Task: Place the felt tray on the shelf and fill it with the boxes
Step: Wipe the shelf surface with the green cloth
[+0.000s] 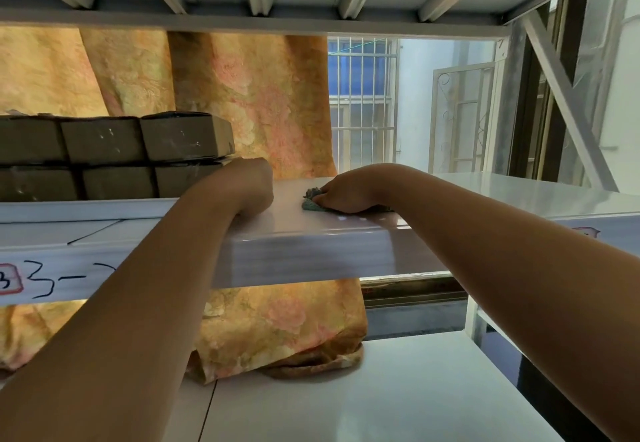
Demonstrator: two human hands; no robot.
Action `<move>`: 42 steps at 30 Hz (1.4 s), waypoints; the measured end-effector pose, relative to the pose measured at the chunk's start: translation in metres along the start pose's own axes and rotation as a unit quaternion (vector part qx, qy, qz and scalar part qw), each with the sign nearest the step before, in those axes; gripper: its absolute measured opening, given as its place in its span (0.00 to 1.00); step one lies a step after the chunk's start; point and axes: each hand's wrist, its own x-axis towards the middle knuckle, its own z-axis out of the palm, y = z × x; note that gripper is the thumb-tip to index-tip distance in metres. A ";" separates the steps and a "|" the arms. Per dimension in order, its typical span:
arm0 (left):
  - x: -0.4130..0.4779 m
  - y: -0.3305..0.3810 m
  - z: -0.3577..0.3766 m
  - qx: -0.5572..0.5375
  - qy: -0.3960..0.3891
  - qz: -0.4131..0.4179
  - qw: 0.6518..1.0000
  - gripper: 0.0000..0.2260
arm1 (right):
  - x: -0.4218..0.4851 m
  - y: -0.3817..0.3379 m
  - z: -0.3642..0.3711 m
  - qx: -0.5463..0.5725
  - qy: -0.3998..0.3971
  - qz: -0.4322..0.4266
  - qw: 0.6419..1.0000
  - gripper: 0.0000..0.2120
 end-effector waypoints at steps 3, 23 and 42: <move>0.008 0.002 -0.001 0.005 -0.015 0.009 1.000 0.09 | 0.003 -0.003 0.000 0.000 0.000 0.009 1.000 0.26; -0.040 0.047 0.012 -0.068 0.067 0.106 0.990 0.16 | -0.012 0.048 0.006 0.067 -0.032 -0.010 0.997 0.27; -0.035 0.037 0.021 -0.146 0.090 0.174 0.970 0.16 | -0.076 0.039 0.019 0.142 0.028 -0.012 0.989 0.20</move>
